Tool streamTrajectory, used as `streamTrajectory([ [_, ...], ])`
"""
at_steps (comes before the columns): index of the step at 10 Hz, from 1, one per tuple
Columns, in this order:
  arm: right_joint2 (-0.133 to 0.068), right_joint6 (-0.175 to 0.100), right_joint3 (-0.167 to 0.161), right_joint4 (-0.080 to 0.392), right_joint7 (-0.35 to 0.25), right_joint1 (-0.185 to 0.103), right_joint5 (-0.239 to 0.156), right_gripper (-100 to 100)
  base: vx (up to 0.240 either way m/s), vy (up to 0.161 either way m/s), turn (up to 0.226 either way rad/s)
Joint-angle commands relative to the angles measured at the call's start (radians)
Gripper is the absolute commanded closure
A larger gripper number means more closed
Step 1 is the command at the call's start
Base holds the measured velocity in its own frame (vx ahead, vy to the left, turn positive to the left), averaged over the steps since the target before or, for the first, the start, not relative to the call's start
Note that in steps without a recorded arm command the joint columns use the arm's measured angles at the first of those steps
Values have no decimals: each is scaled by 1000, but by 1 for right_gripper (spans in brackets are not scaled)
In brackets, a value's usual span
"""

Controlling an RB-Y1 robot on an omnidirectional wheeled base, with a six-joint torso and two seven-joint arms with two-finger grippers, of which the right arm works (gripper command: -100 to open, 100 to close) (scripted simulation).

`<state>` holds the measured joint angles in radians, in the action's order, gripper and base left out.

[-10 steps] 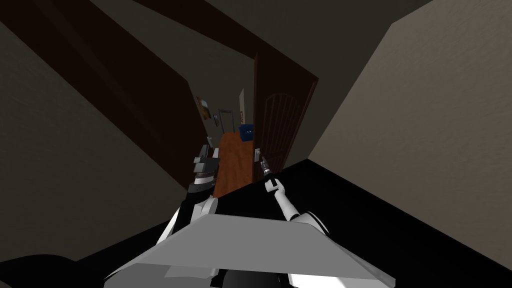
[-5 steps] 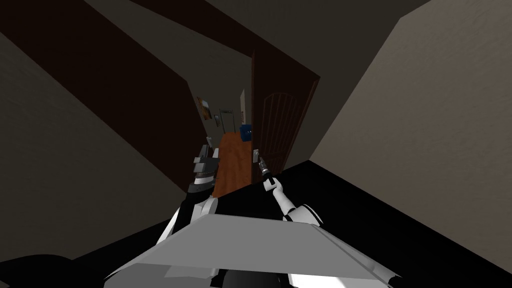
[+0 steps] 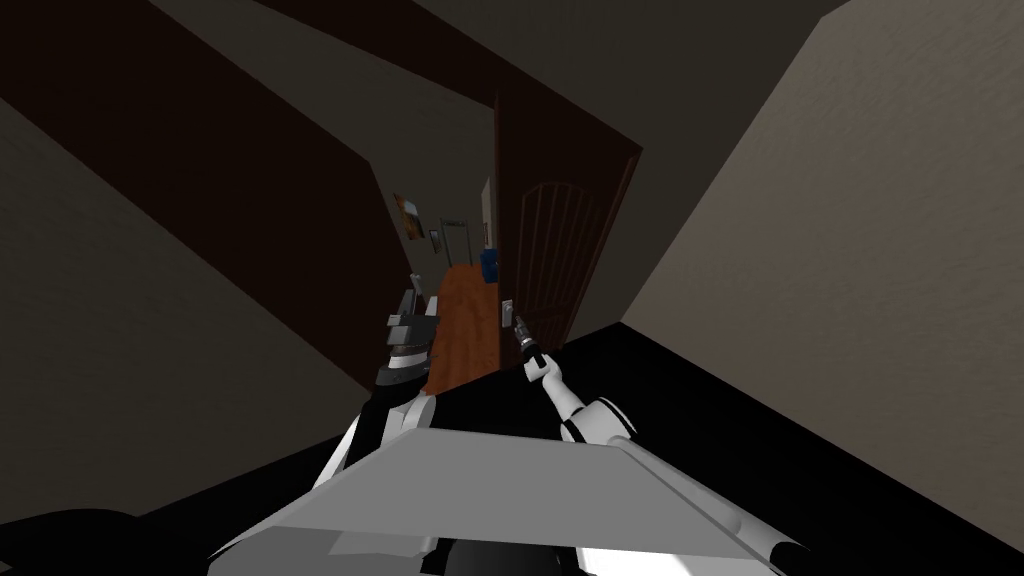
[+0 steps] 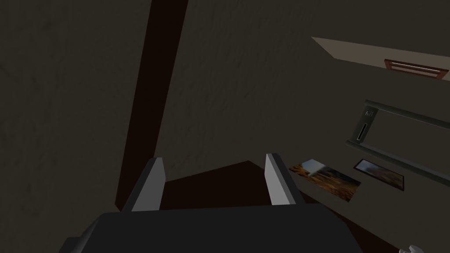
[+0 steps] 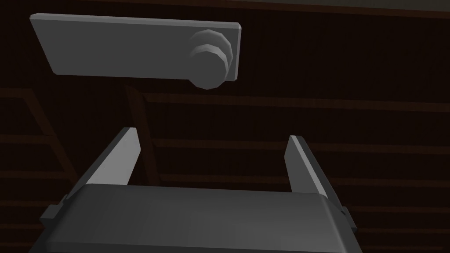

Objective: Push the door open

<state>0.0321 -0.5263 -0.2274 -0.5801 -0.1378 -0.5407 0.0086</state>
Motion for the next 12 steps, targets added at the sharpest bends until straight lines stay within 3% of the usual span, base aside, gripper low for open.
streamTrajectory([
  [1, 6, -1, -4, 28, -1, -16, -1, -100, 43, -73, 22],
  [3, 11, 0, -8, 55, -1, -32, -2, -100, 36, -63, 24],
  [4, 8, 4, -8, 42, -2, -27, -1, -100, 7, -23, 4],
  [5, -26, 3, -6, 45, -1, -28, -2, -100, 81, 42, 27],
  [8, -54, 3, 1, 47, 1, -28, -5, -100, 185, 77, 23],
  [10, -44, 3, 5, 48, 3, -28, -6, -100, 218, 81, 30],
  [12, -10, 3, 9, 50, 5, -28, -8, -100, 172, 87, 20],
])
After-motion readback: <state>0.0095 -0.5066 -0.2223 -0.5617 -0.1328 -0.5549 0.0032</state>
